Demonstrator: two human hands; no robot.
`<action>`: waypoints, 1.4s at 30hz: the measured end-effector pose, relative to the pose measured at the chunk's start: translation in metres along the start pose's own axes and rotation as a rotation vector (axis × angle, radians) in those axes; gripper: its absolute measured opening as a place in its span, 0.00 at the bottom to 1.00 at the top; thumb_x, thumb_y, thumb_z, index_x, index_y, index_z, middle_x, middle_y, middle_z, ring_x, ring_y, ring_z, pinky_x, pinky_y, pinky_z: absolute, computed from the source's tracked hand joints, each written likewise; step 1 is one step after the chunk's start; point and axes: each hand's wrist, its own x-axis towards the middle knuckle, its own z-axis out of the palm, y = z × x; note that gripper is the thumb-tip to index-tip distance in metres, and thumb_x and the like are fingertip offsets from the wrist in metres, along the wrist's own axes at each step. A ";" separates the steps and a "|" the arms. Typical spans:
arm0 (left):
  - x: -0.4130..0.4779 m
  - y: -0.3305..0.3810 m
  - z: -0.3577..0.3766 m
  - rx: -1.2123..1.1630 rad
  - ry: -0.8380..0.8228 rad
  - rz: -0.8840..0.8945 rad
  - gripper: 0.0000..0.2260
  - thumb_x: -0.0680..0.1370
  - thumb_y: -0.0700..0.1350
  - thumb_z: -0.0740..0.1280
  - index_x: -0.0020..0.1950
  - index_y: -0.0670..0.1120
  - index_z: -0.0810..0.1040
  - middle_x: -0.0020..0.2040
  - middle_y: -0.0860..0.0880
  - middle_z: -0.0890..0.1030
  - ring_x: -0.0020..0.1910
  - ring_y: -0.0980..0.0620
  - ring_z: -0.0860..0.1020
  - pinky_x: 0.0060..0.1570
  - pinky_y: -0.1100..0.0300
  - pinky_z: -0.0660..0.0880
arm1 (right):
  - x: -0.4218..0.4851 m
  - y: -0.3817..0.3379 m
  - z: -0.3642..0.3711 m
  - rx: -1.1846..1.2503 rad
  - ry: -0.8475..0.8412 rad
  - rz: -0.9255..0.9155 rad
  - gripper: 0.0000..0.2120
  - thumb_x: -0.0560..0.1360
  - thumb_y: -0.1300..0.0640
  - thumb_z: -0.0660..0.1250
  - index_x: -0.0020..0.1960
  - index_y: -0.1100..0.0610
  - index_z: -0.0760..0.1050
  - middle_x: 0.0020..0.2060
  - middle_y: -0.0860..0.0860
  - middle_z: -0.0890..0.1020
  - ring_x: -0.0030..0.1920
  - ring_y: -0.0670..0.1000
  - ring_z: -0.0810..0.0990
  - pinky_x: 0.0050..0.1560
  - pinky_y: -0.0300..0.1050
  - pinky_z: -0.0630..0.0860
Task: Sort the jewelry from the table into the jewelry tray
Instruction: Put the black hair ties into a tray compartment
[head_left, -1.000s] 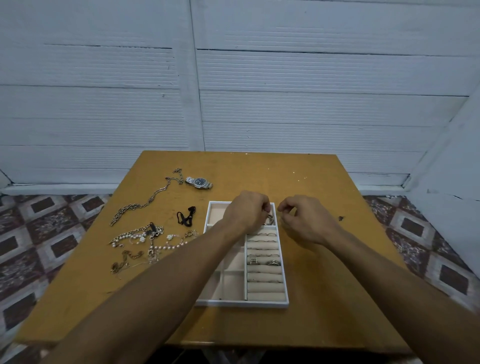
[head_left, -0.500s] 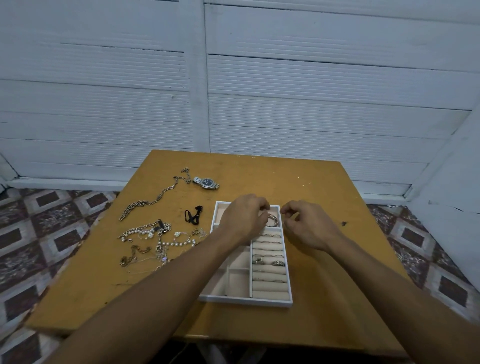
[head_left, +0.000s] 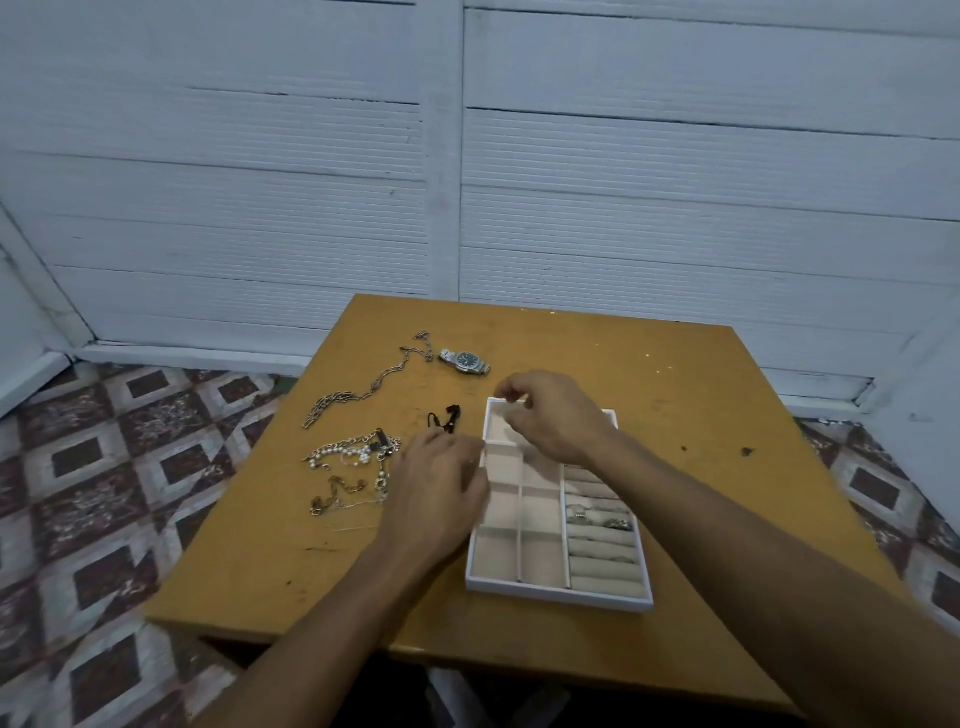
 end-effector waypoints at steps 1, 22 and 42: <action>-0.002 -0.002 0.000 -0.004 0.001 -0.008 0.09 0.77 0.48 0.63 0.54 0.52 0.79 0.51 0.55 0.81 0.59 0.52 0.71 0.56 0.53 0.67 | 0.008 -0.007 0.005 -0.039 -0.029 -0.020 0.15 0.76 0.56 0.65 0.62 0.51 0.77 0.59 0.49 0.79 0.58 0.51 0.76 0.59 0.47 0.72; -0.009 0.001 0.001 -0.044 -0.090 -0.064 0.17 0.79 0.50 0.59 0.67 0.51 0.74 0.62 0.52 0.79 0.72 0.49 0.63 0.68 0.49 0.57 | 0.039 -0.025 0.012 -0.092 -0.080 -0.111 0.05 0.76 0.58 0.67 0.50 0.58 0.78 0.49 0.54 0.81 0.49 0.54 0.77 0.45 0.46 0.71; -0.015 0.011 0.006 -0.072 -0.061 -0.125 0.19 0.80 0.48 0.58 0.71 0.49 0.70 0.65 0.49 0.76 0.74 0.53 0.60 0.72 0.50 0.49 | -0.035 -0.008 0.007 -0.156 -0.111 -0.086 0.12 0.74 0.58 0.67 0.57 0.55 0.78 0.51 0.52 0.81 0.52 0.52 0.78 0.43 0.41 0.68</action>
